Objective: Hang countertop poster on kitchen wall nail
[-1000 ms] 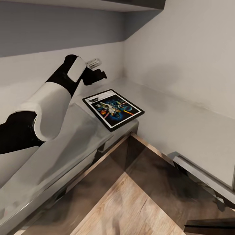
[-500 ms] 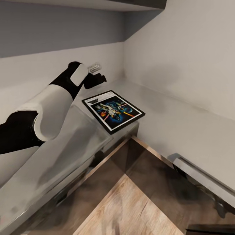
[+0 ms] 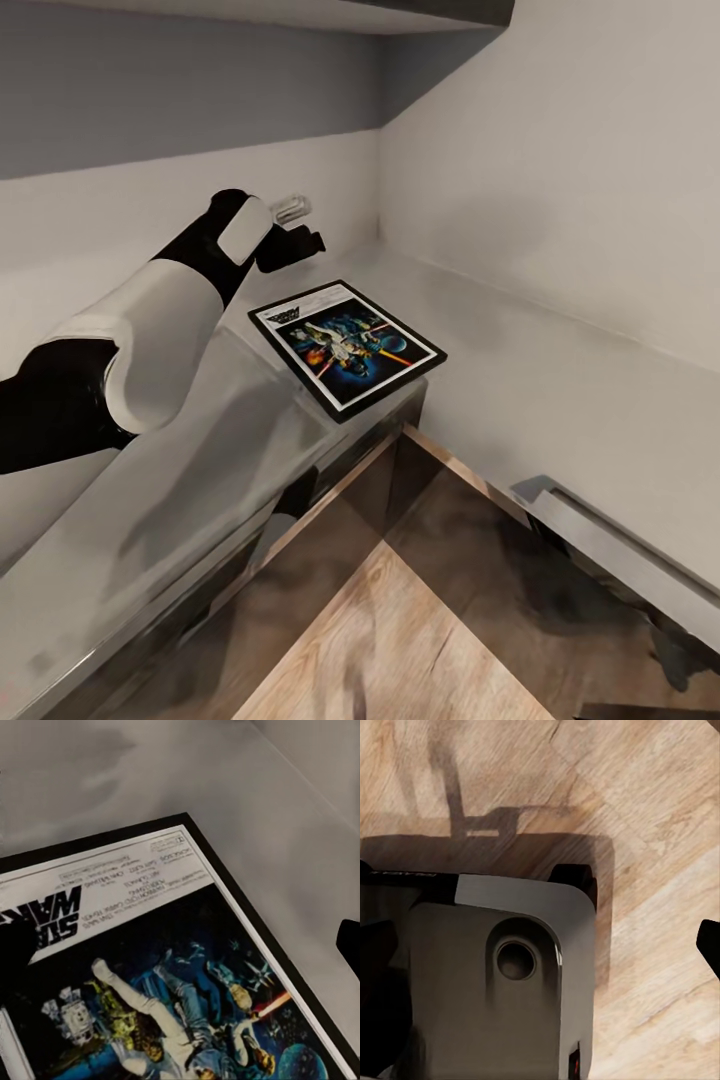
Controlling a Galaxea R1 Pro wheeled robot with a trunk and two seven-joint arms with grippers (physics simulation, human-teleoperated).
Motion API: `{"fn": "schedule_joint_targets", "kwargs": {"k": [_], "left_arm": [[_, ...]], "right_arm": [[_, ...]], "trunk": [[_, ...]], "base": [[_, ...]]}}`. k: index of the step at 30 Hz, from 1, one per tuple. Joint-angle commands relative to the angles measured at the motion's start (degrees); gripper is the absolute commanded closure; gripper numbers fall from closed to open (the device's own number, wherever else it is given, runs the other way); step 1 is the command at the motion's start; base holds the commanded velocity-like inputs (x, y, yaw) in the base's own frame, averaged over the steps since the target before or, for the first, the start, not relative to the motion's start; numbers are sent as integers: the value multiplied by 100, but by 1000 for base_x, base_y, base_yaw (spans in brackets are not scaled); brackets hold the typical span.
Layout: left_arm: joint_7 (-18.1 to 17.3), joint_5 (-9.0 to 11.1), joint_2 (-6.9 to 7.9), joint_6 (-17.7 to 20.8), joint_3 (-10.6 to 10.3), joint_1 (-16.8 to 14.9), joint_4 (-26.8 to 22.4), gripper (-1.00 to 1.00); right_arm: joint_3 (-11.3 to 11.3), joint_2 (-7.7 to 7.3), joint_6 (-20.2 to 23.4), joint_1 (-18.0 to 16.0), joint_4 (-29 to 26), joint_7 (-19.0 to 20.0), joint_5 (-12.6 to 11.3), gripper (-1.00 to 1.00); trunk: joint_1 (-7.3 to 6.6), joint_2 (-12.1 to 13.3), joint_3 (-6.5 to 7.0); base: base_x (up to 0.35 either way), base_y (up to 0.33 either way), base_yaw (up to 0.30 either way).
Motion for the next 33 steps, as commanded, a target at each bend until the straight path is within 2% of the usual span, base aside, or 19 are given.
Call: {"fn": "schedule_joint_targets", "kwargs": {"k": [1, 9, 12, 14, 16, 17, 19, 22, 33], "left_arm": [[47, 39, -5, 21, 23, -2, -9, -100], [60, 31, -5, 73, -45, -2, -25, -100], [62, -30, -5, 260, -60, -11, -58, -100], [66, -358, -5, 336, -67, -16, -79, -100], [80, -601, -5, 357, -68, -18, -88, -100], [99, -821, -5, 372, -69, -18, -96, -100], [116, -1030, -5, 387, -69, -23, -144, -100], [130, -1208, -5, 400, -70, -47, -275, -100], [134, -1238, -5, 384, -21, -61, -547, -100]], "right_arm": [[-31, -2, 5, -3, 8, 34, -22, -100], [-31, -1, 5, -3, 4, 35, -22, -100], [-31, -2, 5, -3, 3, 36, -22, -100], [-31, -2, 5, -3, 2, 37, -22, -100], [-31, -2, 5, -3, 2, 38, -22, -100], [-31, -2, 5, -3, 2, 36, -22, -100], [-31, -3, 5, -3, 1, 37, -22, -100], [-32, -3, 5, -3, 1, 38, -22, -100], [-35, -3, 8, -3, 0, 38, -22, -100]], "trunk": [[0, -3, -5], [0, -3, -5], [0, -3, -5], [0, -3, -5], [0, -3, -5], [0, -3, -5], [0, -3, -5], [0, -3, -18], [0, -3, -93]], "base": [[6, 0, 0], [2, 0, 0], [0, 0, 0], [0, 0, 0], [0, 0, 0], [0, 0, 0], [0, 0, 0], [0, 0, 0], [0, 0, 0]]}}
